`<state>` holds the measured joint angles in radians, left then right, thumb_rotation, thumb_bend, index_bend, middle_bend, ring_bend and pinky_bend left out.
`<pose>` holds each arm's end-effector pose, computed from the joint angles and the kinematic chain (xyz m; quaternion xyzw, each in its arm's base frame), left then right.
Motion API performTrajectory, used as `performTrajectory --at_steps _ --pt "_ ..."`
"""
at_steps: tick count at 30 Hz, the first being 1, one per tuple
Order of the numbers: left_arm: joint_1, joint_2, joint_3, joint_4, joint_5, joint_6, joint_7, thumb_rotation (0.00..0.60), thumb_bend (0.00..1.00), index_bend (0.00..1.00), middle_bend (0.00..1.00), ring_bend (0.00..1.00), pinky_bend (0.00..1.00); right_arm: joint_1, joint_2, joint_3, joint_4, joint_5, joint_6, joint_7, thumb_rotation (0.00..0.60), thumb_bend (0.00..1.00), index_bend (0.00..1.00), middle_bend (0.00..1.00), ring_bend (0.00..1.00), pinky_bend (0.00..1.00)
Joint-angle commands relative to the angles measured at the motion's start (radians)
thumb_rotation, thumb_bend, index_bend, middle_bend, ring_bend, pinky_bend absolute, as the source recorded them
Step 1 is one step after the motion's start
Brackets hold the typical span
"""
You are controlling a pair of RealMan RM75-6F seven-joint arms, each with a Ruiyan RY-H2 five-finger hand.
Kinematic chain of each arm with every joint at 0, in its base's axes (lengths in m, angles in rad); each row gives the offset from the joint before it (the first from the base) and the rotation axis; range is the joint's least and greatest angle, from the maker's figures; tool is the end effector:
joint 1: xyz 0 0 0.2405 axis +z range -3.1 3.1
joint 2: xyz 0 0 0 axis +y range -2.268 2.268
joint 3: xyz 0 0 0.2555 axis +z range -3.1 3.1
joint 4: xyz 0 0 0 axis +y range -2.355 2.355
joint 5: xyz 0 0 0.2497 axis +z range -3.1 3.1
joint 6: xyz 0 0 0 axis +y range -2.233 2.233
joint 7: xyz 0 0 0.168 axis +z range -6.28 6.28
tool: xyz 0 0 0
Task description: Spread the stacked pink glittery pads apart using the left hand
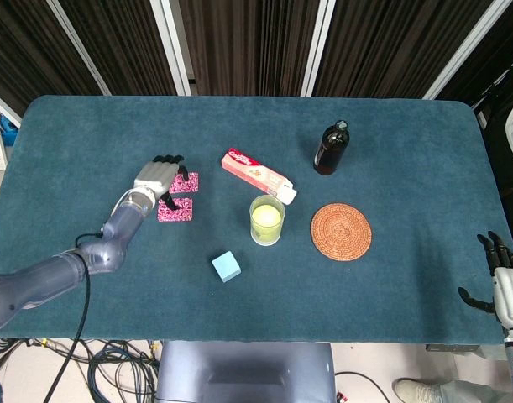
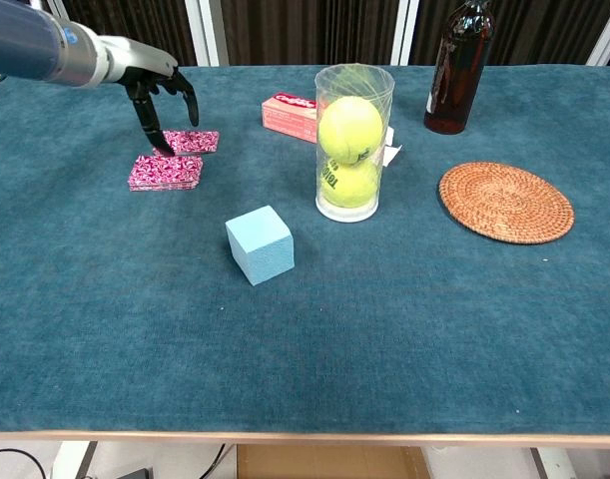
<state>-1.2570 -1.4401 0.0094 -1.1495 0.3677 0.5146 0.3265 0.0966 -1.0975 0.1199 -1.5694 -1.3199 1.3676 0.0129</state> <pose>-0.1372 0.5092 -0.0231 -0.7322 -0.4635 -0.2170 0.4494 -0.3634 -0.2283 0.1422 0.5498 -0.4252 0.3420 0.6325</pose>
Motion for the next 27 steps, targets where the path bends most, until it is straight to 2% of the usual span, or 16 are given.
performTrajectory --at_steps 1,9,19,27 --pt "0.011 0.091 0.038 -0.157 -0.048 0.1 0.051 0.6 0.12 0.38 0.11 0.0 0.0 0.001 0.001 -0.002 -0.004 0.0 -0.002 -0.004 0.6 0.21 0.07 0.02 0.11 0.2" --pt "0.01 0.079 0.056 -0.206 -0.071 0.169 0.107 0.6 0.12 0.39 0.11 0.0 0.0 0.002 0.004 0.0 -0.004 0.01 -0.011 -0.002 0.6 0.21 0.07 0.02 0.11 0.2" --pt "0.028 0.014 0.045 -0.139 -0.099 0.159 0.135 0.6 0.12 0.37 0.11 0.0 0.0 0.001 0.008 0.0 -0.001 0.008 -0.011 0.014 0.6 0.21 0.07 0.02 0.11 0.2" --pt "0.033 -0.016 0.028 -0.099 -0.103 0.144 0.152 0.6 0.12 0.4 0.11 0.0 0.0 0.0 0.009 0.001 0.001 0.011 -0.013 0.019 0.6 0.21 0.07 0.02 0.11 0.2"
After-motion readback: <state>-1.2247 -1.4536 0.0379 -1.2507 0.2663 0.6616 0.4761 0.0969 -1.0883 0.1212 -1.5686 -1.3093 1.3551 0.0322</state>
